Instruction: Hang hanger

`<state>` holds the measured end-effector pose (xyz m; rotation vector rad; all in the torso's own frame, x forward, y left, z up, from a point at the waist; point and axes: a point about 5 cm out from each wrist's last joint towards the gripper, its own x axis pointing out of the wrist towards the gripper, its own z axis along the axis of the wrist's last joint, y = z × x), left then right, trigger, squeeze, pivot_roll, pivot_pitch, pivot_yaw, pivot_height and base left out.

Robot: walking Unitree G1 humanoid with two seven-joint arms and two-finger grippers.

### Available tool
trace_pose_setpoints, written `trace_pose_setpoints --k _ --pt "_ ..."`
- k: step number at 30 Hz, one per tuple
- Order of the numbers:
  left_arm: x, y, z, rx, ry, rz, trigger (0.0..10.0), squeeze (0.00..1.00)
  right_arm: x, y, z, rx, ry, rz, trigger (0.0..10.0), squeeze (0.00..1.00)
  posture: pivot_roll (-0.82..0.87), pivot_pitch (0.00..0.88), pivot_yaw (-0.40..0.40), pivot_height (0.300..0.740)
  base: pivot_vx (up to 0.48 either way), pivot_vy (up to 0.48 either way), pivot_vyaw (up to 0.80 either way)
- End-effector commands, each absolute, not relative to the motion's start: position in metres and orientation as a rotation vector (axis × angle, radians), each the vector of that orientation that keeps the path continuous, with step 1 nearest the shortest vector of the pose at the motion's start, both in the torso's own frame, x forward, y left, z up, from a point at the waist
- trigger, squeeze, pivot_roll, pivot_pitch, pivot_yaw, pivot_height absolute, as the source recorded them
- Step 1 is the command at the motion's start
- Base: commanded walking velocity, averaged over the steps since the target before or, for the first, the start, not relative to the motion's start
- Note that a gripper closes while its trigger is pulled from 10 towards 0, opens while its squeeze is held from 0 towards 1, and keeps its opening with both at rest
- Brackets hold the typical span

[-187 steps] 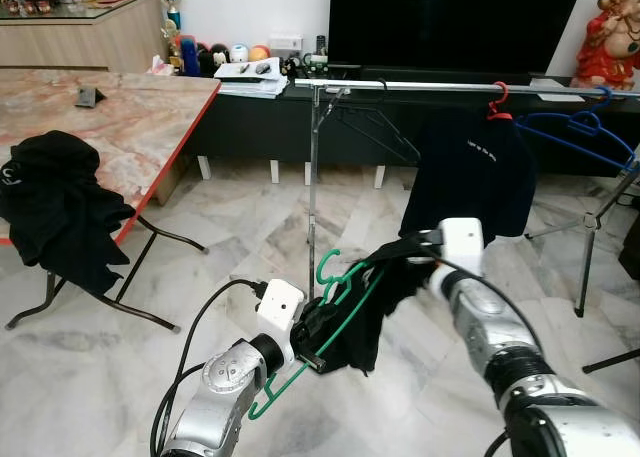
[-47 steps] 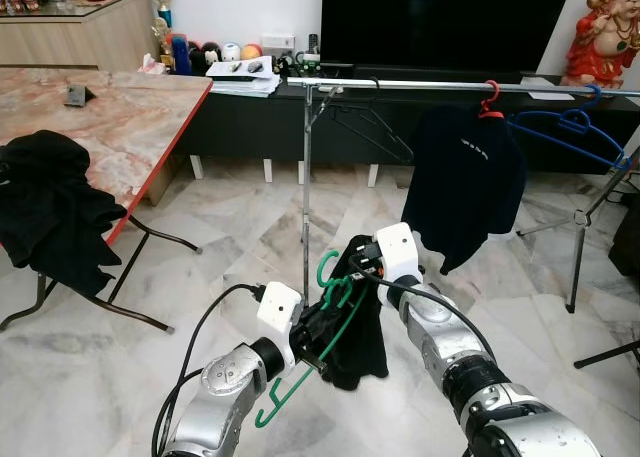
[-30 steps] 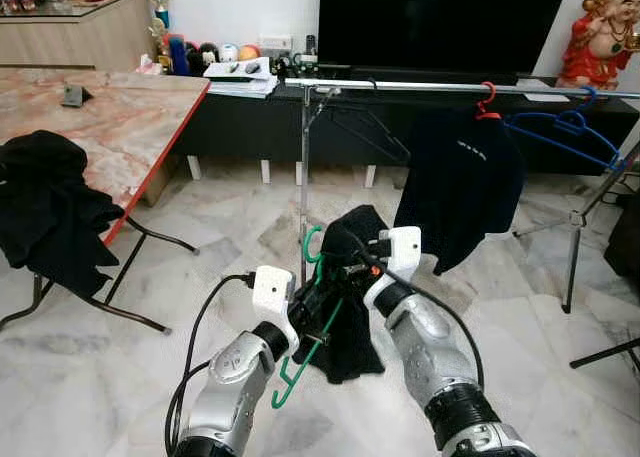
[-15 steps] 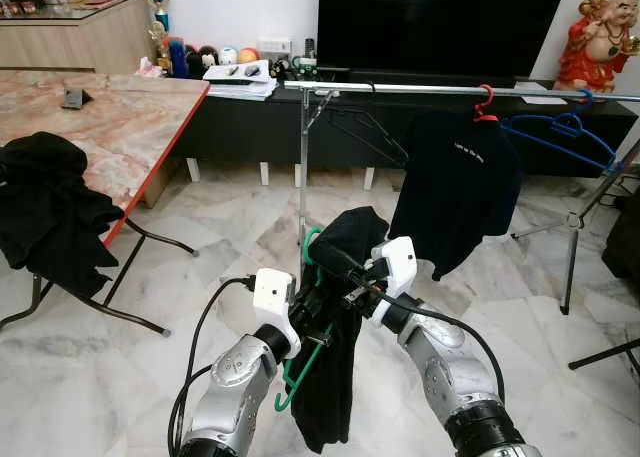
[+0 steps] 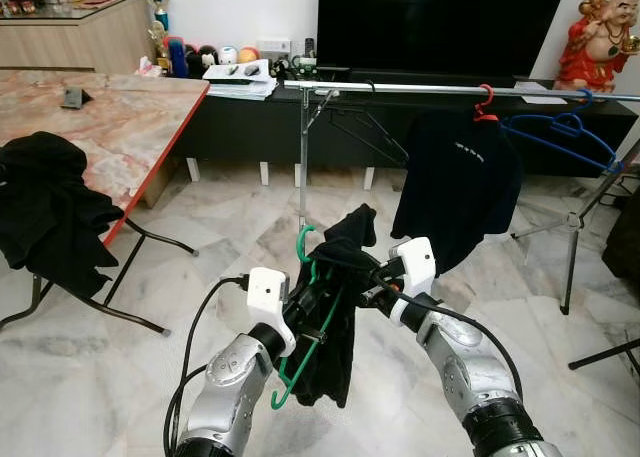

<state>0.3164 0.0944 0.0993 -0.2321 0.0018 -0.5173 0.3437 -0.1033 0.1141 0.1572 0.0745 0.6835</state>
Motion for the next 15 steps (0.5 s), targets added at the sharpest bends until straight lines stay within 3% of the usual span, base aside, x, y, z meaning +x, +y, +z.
trace_pose_setpoints --k 1,15 --pt "0.3169 0.0925 0.109 -0.241 -0.054 -0.537 10.0 0.0 0.3423 -0.0993 0.1188 0.138 0.056 0.722 10.0 0.93 0.04 0.001 -0.073 0.74 0.0 0.0 0.0" --pt "0.3175 0.0912 0.1115 -0.255 -0.068 -0.543 10.0 0.0 0.341 -0.0977 0.1225 0.099 0.05 0.76 10.0 0.95 0.04 0.009 -0.08 0.74 0.0 0.0 0.0"
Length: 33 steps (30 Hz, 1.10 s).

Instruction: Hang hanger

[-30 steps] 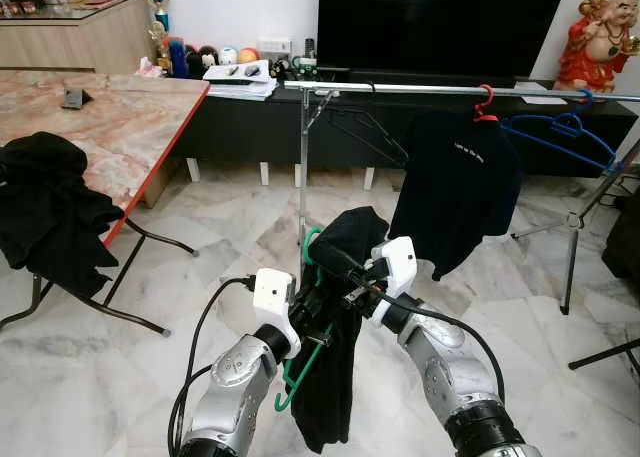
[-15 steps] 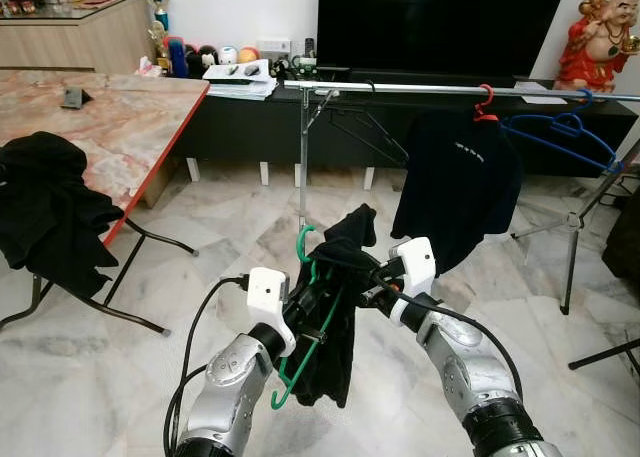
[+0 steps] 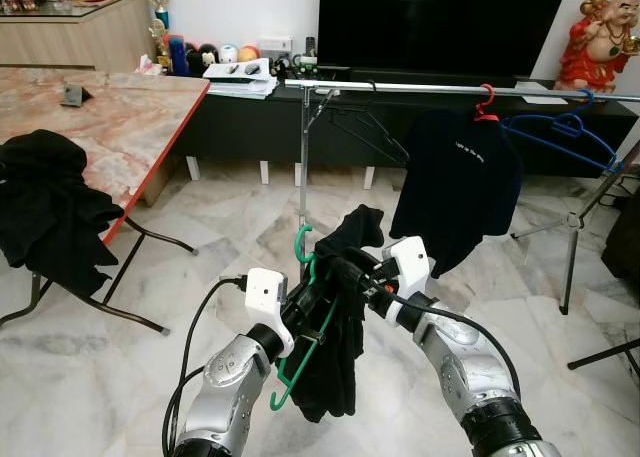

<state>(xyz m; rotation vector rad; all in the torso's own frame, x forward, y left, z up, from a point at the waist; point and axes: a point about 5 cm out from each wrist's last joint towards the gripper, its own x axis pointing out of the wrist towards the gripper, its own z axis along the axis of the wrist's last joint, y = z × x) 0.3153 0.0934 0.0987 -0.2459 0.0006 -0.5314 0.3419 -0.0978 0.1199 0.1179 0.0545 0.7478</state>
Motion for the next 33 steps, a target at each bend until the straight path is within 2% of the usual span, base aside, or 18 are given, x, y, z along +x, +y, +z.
trace_pose_setpoints --k 1,12,17,29,32,33 --pt "0.318 0.092 0.112 -0.257 -0.071 -0.537 10.0 0.0 0.34 -0.098 0.121 0.082 0.063 0.767 10.0 1.0 0.04 0.009 -0.08 0.74 0.0 0.0 0.0" --pt "0.32 0.094 0.113 -0.26 -0.075 -0.519 10.0 0.0 0.334 -0.105 0.108 -0.049 0.147 0.793 10.0 1.0 0.04 0.008 -0.081 0.74 0.0 0.0 0.0" --pt "0.321 0.097 0.113 -0.258 -0.076 -0.503 10.0 0.0 0.325 -0.112 0.104 -0.142 0.178 0.863 10.0 1.0 0.03 0.007 -0.082 0.74 0.0 0.0 0.0" --pt "0.323 0.103 0.111 -0.256 -0.075 -0.477 10.0 0.0 0.306 -0.138 0.108 -0.272 0.199 0.99 10.0 1.0 0.02 0.009 -0.084 0.74 0.0 0.0 0.0" --pt "0.322 0.105 0.11 -0.245 -0.067 -0.486 10.0 0.0 0.304 -0.151 0.114 -0.305 0.196 1.001 10.0 1.0 0.02 0.01 -0.083 0.74 0.0 0.0 0.0" --pt "0.32 0.107 0.107 -0.223 -0.052 -0.502 10.0 0.0 0.307 -0.162 0.122 -0.326 0.185 0.976 10.0 1.0 0.02 0.01 -0.083 0.74 0.0 0.0 0.0"
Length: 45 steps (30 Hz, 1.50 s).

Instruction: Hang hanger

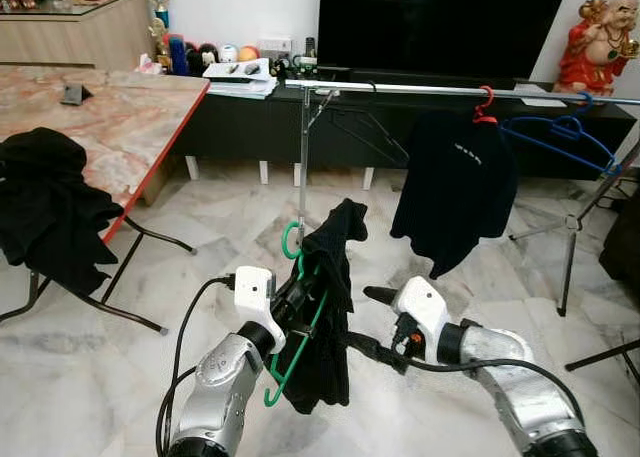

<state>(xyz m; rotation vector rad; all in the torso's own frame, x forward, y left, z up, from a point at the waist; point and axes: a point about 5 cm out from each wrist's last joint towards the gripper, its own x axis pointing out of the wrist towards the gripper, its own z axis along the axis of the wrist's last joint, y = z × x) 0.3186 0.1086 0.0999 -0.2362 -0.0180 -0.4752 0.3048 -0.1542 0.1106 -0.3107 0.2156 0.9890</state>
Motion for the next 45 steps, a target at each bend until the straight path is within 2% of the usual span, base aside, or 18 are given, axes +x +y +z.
trace_pose_setpoints --k 1,4,11,12,13,14,15,20,32,36,41,45 --pt "0.32 0.107 0.105 -0.213 -0.047 -0.506 10.0 0.0 0.308 -0.166 0.125 -0.333 0.181 0.964 10.0 1.0 0.02 0.01 -0.083 0.74 0.0 0.0 0.0" --pt "0.316 0.106 0.1 -0.183 -0.023 -0.539 10.0 0.0 0.315 -0.183 0.139 -0.373 0.163 0.903 10.0 1.0 0.01 0.01 -0.081 0.74 0.0 0.0 0.0" --pt "0.312 0.106 0.095 -0.175 -0.004 -0.564 10.0 0.0 0.321 -0.203 0.161 -0.394 0.108 0.84 10.0 1.0 0.01 0.012 -0.081 0.74 0.0 0.0 0.0" --pt "0.311 0.106 0.094 -0.174 0.001 -0.572 10.0 0.0 0.322 -0.206 0.164 -0.4 0.102 0.828 10.0 0.95 0.01 0.012 -0.081 0.74 0.0 0.0 0.0" --pt "0.31 0.105 0.094 -0.171 0.006 -0.587 10.0 0.0 0.324 -0.208 0.165 -0.413 0.099 0.815 10.0 0.04 0.01 0.012 -0.081 0.74 0.0 0.0 0.0" --pt "0.307 0.103 0.092 -0.16 0.02 -0.637 10.0 0.0 0.328 -0.214 0.166 -0.441 0.112 0.786 10.0 0.0 0.01 0.012 -0.079 0.74 0.0 0.0 0.0" --pt "0.307 0.103 0.092 -0.16 0.02 -0.637 10.0 0.0 0.328 -0.214 0.166 -0.441 0.112 0.786 10.0 0.0 0.01 0.012 -0.079 0.74 0.0 0.0 0.0" --pt "0.292 0.099 0.083 -0.063 0.096 -0.867 10.0 0.0 0.337 -0.213 0.172 -0.543 0.143 0.883 10.0 0.0 0.02 0.011 -0.075 0.74 0.0 0.0 0.0" --pt "0.286 0.094 0.082 0.002 0.132 -1.019 10.0 0.0 0.344 -0.212 0.189 -0.579 0.199 1.106 10.0 0.0 0.02 0.006 -0.091 0.74 0.0 0.0 0.0" --pt "0.28 0.089 0.086 0.049 0.112 -1.122 10.0 0.0 0.342 -0.218 0.173 -0.63 0.35 1.219 10.0 0.0 0.02 0.008 -0.1 0.74 0.0 0.0 0.0" --pt "0.278 0.088 0.087 0.082 0.106 -1.17 10.0 0.0 0.339 -0.217 0.167 -0.602 0.393 1.295 10.0 0.0 0.02 0.009 -0.102 0.74 0.0 0.0 0.0" --pt "0.277 0.085 0.092 0.085 0.097 -1.22 10.0 0.0 0.336 -0.218 0.153 -0.648 0.474 1.321 10.0 0.0 0.02 0.009 -0.102 0.74 0.0 0.0 0.0"
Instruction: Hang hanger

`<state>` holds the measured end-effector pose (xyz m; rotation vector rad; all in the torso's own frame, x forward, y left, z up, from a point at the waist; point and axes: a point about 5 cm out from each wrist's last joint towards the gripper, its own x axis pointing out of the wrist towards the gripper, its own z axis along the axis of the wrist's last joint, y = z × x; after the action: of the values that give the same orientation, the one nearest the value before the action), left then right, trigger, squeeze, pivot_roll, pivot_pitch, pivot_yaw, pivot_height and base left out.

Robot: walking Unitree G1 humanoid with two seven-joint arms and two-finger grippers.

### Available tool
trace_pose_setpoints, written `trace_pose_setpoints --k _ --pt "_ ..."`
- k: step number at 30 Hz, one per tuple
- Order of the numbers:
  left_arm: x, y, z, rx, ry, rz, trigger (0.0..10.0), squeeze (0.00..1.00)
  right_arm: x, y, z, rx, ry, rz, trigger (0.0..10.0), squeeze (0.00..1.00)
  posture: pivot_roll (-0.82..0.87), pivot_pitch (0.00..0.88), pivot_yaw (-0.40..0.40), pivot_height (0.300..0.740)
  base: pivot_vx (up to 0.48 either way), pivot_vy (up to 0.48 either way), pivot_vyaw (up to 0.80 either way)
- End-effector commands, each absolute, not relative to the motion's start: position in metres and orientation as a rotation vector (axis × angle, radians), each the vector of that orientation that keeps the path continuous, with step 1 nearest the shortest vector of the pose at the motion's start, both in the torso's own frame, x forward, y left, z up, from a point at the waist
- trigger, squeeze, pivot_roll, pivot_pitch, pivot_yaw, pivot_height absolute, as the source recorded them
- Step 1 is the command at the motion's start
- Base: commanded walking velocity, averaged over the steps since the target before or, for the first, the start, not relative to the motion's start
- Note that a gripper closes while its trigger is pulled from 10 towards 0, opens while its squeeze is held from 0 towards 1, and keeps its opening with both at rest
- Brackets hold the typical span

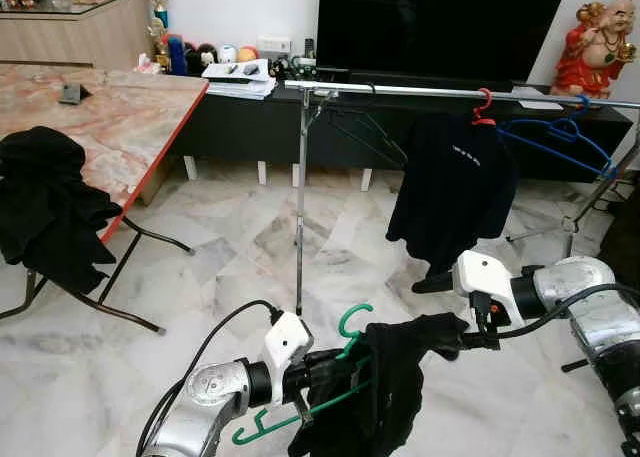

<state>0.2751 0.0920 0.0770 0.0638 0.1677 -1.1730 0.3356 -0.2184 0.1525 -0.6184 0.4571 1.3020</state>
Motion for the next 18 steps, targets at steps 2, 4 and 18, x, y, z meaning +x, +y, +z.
trace_pose_setpoints --k 2,4,18 --pt "0.276 0.085 0.092 0.086 0.101 -1.231 10.0 0.0 0.336 -0.218 0.151 -0.651 0.477 1.325 10.0 0.0 0.02 0.009 -0.102 0.74 0.0 0.0 0.0" --pt "0.274 0.084 0.093 0.085 0.103 -1.255 10.0 0.0 0.336 -0.218 0.15 -0.659 0.484 1.337 10.0 0.0 0.02 0.008 -0.103 0.74 0.0 0.0 0.0" --pt "0.269 0.076 0.096 0.095 0.113 -1.336 10.0 0.0 0.337 -0.2 0.136 -0.7 0.476 1.407 10.0 0.0 0.02 0.006 -0.107 0.74 0.0 0.0 0.0"
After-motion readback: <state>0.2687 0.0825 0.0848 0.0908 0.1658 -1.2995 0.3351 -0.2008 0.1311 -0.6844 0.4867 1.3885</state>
